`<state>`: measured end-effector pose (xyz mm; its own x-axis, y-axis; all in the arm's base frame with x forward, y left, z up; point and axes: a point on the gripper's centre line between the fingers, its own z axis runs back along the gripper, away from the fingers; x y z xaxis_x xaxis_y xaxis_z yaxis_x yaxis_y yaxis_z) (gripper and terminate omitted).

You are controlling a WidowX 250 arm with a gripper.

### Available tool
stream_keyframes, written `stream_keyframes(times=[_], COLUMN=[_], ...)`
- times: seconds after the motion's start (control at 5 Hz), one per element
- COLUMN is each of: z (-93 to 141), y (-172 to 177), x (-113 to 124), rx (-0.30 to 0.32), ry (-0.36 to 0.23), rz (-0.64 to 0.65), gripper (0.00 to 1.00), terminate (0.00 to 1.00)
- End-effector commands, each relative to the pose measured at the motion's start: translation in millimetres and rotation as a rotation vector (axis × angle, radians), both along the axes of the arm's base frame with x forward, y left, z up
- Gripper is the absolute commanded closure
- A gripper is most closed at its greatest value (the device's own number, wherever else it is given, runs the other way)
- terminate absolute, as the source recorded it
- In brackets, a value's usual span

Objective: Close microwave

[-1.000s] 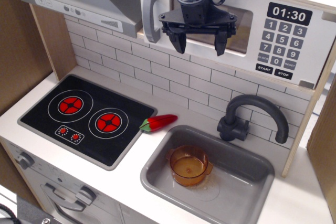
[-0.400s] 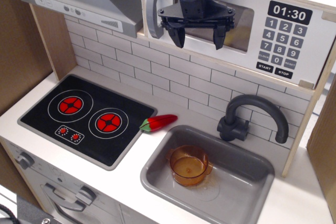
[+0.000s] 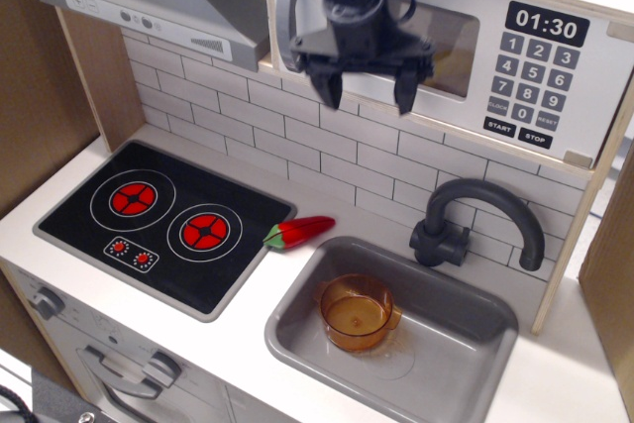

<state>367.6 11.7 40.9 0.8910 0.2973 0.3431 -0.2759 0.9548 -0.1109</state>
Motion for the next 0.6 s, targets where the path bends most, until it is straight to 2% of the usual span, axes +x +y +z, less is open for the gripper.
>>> stream_keyframes(times=[0.0,0.2,0.4], z=[39.5,39.5,39.5], y=[-5.0,-5.0,-5.0], x=[-63.1,-63.1,-63.1], rx=[-0.021,-0.021,-0.021], ry=[0.001,0.001,0.001], rz=[-0.051,-0.051,-0.051], gripper=[0.0,0.0,0.0], terminate=[0.0,0.0,1.0])
